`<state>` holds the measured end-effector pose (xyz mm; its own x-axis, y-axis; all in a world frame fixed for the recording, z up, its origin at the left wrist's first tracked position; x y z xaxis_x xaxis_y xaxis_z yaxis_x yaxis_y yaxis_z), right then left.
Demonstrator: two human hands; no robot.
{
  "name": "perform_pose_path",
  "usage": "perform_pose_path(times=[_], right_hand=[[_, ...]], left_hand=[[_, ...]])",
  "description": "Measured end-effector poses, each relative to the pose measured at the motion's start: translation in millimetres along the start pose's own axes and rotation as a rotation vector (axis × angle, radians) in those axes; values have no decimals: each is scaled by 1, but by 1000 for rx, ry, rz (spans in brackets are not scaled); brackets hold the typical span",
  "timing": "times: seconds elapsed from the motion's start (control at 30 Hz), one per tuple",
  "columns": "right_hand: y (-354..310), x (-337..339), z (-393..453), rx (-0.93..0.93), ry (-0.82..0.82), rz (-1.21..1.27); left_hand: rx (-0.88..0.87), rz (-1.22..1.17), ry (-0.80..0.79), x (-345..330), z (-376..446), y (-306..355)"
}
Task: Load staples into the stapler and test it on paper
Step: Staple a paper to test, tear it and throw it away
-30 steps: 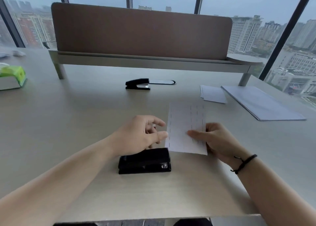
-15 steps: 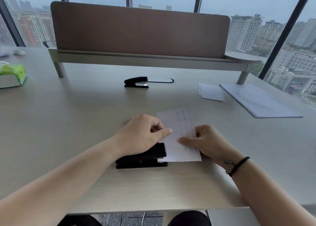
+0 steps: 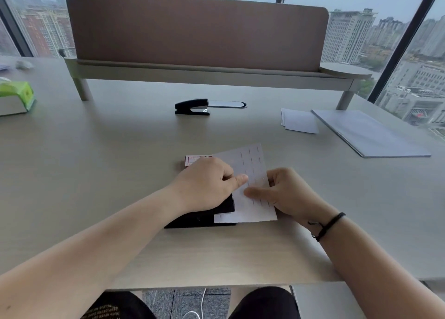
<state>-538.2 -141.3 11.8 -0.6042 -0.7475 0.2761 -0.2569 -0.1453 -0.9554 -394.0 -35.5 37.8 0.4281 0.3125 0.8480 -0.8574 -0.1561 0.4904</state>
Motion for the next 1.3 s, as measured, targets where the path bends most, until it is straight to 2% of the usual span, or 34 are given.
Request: perform_pose_path(times=[1.1, 1.3], right_hand=[[-4, -5, -2, 31, 46, -89], [-3, -5, 0, 26, 31, -78]], left_hand=[[10, 76, -78, -10, -3, 11], [43, 192, -110, -11, -5, 15]])
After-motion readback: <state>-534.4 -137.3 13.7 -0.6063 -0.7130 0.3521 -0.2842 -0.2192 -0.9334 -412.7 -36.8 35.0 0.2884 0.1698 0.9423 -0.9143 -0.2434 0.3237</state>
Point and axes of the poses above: each hand's wrist, its own z-axis towards the middle knuckle, its own x-axis out of the back of the hand, y = z × x, the point moved 4 cm from there along z, towards the middle knuckle, and after that the axes turned 4 degrees about z, right-handed, at the moved point
